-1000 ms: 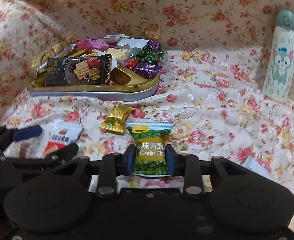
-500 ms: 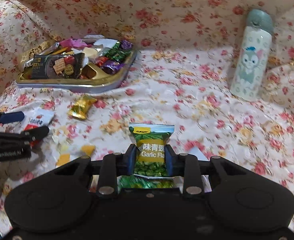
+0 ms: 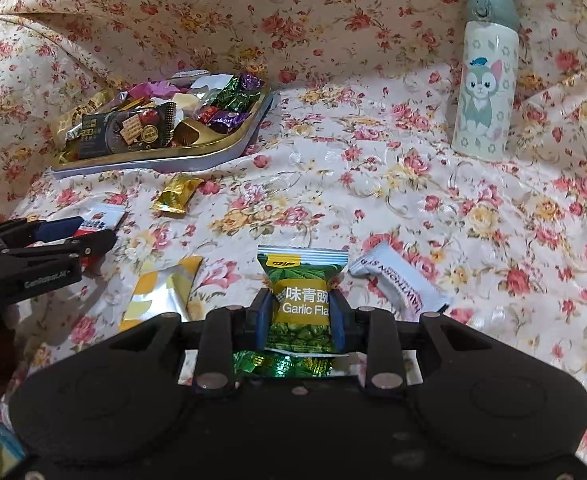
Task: Organize snacks
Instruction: 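Grasp the green garlic pea pack with the right tool while the left tool grasps the red wafer pack, then carry the red wafer pack and garlic pea pack over the gold tray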
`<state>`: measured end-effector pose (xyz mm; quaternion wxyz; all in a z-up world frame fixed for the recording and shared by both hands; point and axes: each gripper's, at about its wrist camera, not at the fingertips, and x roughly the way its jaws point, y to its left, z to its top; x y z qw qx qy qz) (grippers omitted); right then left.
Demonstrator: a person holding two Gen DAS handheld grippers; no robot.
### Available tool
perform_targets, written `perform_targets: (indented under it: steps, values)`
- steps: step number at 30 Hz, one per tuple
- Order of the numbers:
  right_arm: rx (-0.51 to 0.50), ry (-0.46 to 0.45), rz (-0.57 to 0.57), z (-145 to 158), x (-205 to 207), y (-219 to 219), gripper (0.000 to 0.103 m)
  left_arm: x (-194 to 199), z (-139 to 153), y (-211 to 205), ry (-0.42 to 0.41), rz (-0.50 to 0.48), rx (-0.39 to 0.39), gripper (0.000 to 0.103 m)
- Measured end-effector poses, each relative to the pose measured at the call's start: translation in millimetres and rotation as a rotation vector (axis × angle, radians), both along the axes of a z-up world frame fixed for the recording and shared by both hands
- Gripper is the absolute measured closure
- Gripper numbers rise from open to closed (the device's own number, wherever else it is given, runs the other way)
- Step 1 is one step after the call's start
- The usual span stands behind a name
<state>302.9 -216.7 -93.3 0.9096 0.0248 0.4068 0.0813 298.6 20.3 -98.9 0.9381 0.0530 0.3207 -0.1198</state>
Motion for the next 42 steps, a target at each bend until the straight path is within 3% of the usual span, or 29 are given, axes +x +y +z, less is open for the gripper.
perform_targets:
  steps: [6, 18, 30, 42]
  values:
    - [0.062, -0.007, 0.001, 9.9, -10.2, -6.1, 0.071, -1.1, 0.9, -5.3, -0.008, -0.012, 0.032, 0.057]
    - [0.089, -0.039, -0.031, 25.3, -16.7, -21.5, 0.071, -6.4, 17.7, -10.9, -0.012, -0.007, 0.046, 0.059]
    - [0.117, -0.081, -0.033, 42.9, -36.1, -23.2, 0.071, -33.2, 76.5, -19.4, -0.061, 0.004, 0.030, 0.059]
    - [0.169, -0.116, -0.013, 64.5, -73.2, -23.6, 0.071, -98.0, 130.7, -42.4, -0.048, -0.048, 0.045, 0.059]
